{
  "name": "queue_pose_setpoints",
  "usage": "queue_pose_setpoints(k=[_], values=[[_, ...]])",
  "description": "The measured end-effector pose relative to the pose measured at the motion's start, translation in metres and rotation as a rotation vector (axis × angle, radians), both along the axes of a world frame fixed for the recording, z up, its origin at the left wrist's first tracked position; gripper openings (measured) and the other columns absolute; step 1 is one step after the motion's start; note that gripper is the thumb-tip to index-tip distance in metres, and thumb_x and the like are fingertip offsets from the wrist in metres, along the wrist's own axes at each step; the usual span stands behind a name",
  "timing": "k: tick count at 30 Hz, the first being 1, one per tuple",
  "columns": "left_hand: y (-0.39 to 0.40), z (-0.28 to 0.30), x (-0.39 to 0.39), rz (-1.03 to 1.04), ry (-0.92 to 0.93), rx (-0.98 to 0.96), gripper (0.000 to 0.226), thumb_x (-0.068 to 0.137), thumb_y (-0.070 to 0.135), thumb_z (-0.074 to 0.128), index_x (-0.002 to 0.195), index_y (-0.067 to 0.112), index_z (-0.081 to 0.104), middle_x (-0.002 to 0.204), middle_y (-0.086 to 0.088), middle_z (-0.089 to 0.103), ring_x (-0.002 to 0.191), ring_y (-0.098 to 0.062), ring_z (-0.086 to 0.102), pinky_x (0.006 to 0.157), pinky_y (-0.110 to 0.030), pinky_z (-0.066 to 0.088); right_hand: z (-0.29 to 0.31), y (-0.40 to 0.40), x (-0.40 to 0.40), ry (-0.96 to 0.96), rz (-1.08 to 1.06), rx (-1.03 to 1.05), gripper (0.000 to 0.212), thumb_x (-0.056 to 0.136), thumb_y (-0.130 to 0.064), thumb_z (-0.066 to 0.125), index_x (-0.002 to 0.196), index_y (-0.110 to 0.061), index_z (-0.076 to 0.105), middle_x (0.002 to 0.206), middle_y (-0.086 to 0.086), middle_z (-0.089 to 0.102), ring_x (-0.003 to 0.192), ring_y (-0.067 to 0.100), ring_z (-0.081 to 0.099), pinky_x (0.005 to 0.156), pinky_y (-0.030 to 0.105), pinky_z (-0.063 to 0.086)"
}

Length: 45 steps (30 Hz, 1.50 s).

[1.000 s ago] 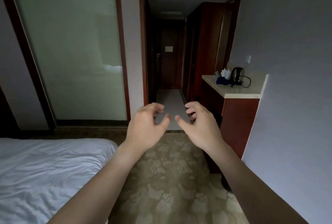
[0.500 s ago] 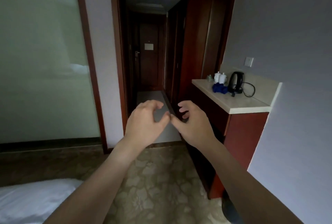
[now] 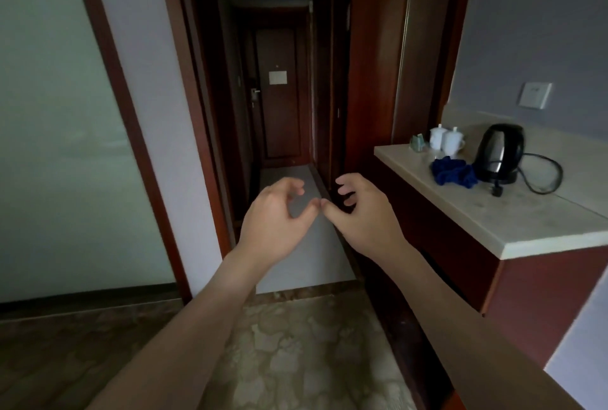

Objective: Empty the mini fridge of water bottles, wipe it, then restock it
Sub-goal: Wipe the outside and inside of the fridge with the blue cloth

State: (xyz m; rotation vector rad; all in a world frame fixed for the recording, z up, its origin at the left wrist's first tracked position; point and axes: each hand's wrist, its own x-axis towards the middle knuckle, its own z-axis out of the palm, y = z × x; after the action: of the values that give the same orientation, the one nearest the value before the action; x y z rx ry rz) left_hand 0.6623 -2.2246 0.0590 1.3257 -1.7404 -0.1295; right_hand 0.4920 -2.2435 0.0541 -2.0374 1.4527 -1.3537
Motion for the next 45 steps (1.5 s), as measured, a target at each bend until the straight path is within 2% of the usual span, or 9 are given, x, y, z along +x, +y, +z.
queue_pose_setpoints(k=[4, 9, 14, 18, 22, 28, 35, 41, 45], values=[[-0.102, 0.017, -0.006, 0.025, 0.017, 0.000, 0.044, 0.089, 0.044, 0.067, 0.126, 0.020, 0.061, 0.110, 0.012, 0.065, 0.105, -0.008, 0.061, 0.088, -0.028, 0.050, 0.015, -0.103, -0.007, 0.026, 0.005, 0.007, 0.050, 0.085, -0.050, 0.069, 0.127, -0.026, 0.055, 0.113, -0.010, 0.057, 0.101, 0.010, 0.057, 0.087, 0.035, 0.051], [-0.218, 0.016, -0.027, -0.010, 0.036, 0.026, 0.042, 0.090, 0.043, 0.067, 0.125, 0.021, 0.061, 0.110, 0.014, 0.063, 0.107, -0.009, 0.059, 0.092, -0.034, 0.052, 0.015, -0.206, -0.032, 0.061, -0.041, -0.013, 0.059, 0.079, -0.061, 0.062, 0.125, -0.027, 0.054, 0.110, -0.012, 0.056, 0.093, 0.002, 0.055, 0.073, 0.021, 0.045], [-0.339, -0.002, -0.066, -0.173, 0.043, 0.020, 0.051, 0.081, 0.055, 0.060, 0.118, 0.021, 0.064, 0.106, 0.014, 0.064, 0.101, -0.008, 0.061, 0.090, -0.033, 0.052, -0.002, -0.304, -0.076, 0.073, -0.214, 0.022, 0.055, 0.080, -0.057, 0.067, 0.125, -0.026, 0.056, 0.109, -0.012, 0.058, 0.094, 0.006, 0.057, 0.071, 0.020, 0.044], [-0.441, -0.013, -0.109, -0.352, -0.029, 0.008, 0.046, 0.085, 0.047, 0.067, 0.121, 0.018, 0.064, 0.108, 0.012, 0.065, 0.098, -0.010, 0.062, 0.088, -0.036, 0.054, -0.017, -0.371, -0.113, 0.087, -0.412, 0.030, 0.051, 0.081, -0.055, 0.068, 0.121, -0.024, 0.058, 0.106, -0.010, 0.059, 0.093, 0.008, 0.057, 0.068, 0.014, 0.041], [-0.522, -0.017, -0.158, -0.539, -0.083, -0.022, 0.043, 0.083, 0.040, 0.071, 0.117, 0.013, 0.066, 0.112, 0.004, 0.068, 0.104, -0.017, 0.063, 0.090, -0.035, 0.052, -0.028, -0.415, -0.148, 0.095, -0.645, 0.096, 0.053, 0.082, -0.054, 0.067, 0.124, -0.022, 0.058, 0.116, -0.005, 0.060, 0.104, 0.014, 0.059, 0.084, 0.034, 0.052], [-0.586, -0.026, -0.241, -0.841, -0.221, -0.034, 0.045, 0.089, 0.040, 0.068, 0.125, 0.015, 0.062, 0.118, 0.004, 0.065, 0.109, -0.018, 0.058, 0.093, -0.038, 0.049, -0.052, -0.435, -0.211, 0.122, -0.969, 0.200, 0.063, 0.083, -0.054, 0.067, 0.132, -0.016, 0.054, 0.126, 0.004, 0.056, 0.113, 0.024, 0.056, 0.091, 0.035, 0.048], [-0.650, -0.058, -0.338, -0.989, -0.422, -0.114, 0.052, 0.089, 0.051, 0.060, 0.131, 0.019, 0.058, 0.125, 0.004, 0.064, 0.115, -0.017, 0.057, 0.095, -0.035, 0.048, -0.091, -0.466, -0.290, 0.159, -1.093, 0.464, 0.087, 0.083, -0.063, 0.064, 0.152, -0.024, 0.028, 0.149, 0.006, 0.037, 0.134, 0.032, 0.040, 0.108, 0.046, 0.041], [-0.712, -0.097, -0.426, -1.104, -0.597, -0.012, 0.062, 0.086, 0.059, 0.053, 0.139, 0.028, 0.049, 0.137, 0.010, 0.054, 0.128, -0.013, 0.047, 0.100, -0.029, 0.044, -0.120, -0.529, -0.342, 0.225, -1.066, 0.556, 0.105, 0.076, -0.073, 0.059, 0.156, -0.025, 0.011, 0.154, 0.005, 0.033, 0.138, 0.034, 0.036, 0.110, 0.050, 0.036], [-0.735, -0.144, -0.470, -1.200, -0.688, 0.209, 0.058, 0.091, 0.063, 0.041, 0.140, 0.034, 0.044, 0.144, 0.011, 0.047, 0.136, -0.012, 0.036, 0.104, -0.026, 0.032, -0.156, -0.548, -0.361, 0.303, -1.108, 0.637, 0.102, 0.072, -0.084, 0.050, 0.152, -0.025, 0.024, 0.151, -0.002, 0.038, 0.137, 0.030, 0.035, 0.111, 0.048, 0.030]])
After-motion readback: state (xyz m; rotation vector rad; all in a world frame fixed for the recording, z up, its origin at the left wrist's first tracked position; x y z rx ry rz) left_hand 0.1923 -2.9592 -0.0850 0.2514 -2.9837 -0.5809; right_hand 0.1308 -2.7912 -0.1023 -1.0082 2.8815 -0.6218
